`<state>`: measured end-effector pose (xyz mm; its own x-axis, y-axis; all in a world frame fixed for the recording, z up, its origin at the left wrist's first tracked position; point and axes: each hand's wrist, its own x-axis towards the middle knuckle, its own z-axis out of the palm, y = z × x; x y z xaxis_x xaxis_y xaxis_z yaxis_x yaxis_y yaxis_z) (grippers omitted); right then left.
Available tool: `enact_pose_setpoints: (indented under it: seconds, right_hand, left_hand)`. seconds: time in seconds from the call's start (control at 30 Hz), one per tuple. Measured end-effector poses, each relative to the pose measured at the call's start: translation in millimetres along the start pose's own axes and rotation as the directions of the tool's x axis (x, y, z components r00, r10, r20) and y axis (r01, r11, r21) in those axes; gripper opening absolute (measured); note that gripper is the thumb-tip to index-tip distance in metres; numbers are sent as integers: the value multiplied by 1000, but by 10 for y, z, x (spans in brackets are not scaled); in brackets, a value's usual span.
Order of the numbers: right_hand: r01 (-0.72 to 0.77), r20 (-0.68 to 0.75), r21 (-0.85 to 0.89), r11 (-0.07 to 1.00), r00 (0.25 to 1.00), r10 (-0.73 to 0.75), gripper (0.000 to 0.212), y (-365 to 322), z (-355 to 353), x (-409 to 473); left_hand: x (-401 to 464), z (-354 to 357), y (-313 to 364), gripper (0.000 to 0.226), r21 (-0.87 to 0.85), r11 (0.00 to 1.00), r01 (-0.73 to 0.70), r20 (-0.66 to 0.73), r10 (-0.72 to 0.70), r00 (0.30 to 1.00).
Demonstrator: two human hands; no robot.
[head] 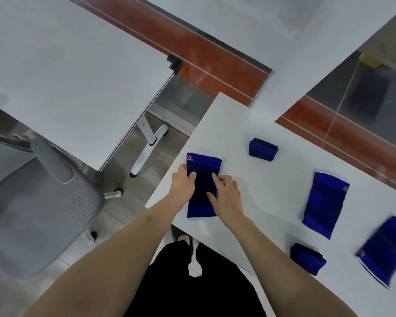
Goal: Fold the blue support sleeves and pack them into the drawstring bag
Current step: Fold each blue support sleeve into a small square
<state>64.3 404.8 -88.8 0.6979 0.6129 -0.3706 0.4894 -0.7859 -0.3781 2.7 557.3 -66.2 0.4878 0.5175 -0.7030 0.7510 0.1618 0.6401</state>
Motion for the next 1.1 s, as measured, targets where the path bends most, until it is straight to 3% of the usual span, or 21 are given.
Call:
enact_pose_setpoints:
  seconds: [0.1, 0.2, 0.3, 0.37, 0.4, 0.47, 0.63, 0.7, 0.8, 0.83, 0.93, 1.1]
  right_hand:
    - [1, 17, 86, 996, 1000, -2, 65, 35, -17, 3]
    - [-106, 45, 382, 918, 994, 96, 60, 48, -105, 58]
    - [-279, 122, 754, 594, 949, 291, 54, 0, -334, 117]
    - [-327, 208, 870, 370, 922, 325, 48, -29, -528, 143]
    - [-297, 193, 894, 334, 931, 310, 38, -21, -611, 148]
    - [-200, 101, 915, 350, 954, 283, 22, -26, -799, 121]
    - [47, -195, 874, 483, 945, 262, 16, -56, -1218, -14]
    - [113, -282, 802, 587, 937, 205, 20, -4, -1297, -123]
    - [141, -334, 650, 747, 936, 114, 26, 193, -1209, -321]
    - [142, -327, 594, 792, 942, 77, 27, 264, -1128, -381]
    - [95, -223, 482, 871, 975, 17, 24, 451, -809, -516]
    - [-88, -10, 561, 823, 993, 113, 14, 566, -504, -611]
  left_hand:
    - [-10, 43, 94, 26, -25, 998, 54, 22, -53, 998]
    - [-38, 84, 176, 22, -22, 998, 67, 56, -65, 996]
    - [-173, 110, 308, 21, -158, 987, 7, 133, 14, 991]
    - [-270, 113, 427, 20, -233, 972, -40, 172, 81, 982]
    - [-297, 116, 477, 20, -250, 966, -68, 182, 115, 977]
    - [-327, 113, 578, 19, -239, 961, -137, 182, 183, 966]
    - [-439, 132, 800, 26, -231, 889, -396, 87, 424, 901]
    - [-473, 104, 771, 25, -64, 820, -569, 16, 571, 821]
    - [-409, 42, 482, 21, 230, 615, -754, -5, 775, 632]
    - [-388, 27, 355, 24, 273, 597, -755, 32, 778, 627]
    - [-332, 20, -50, 25, 365, 650, -667, 171, 657, 734]
    - [-321, 87, -376, 23, 440, 690, -575, 278, 505, 817]
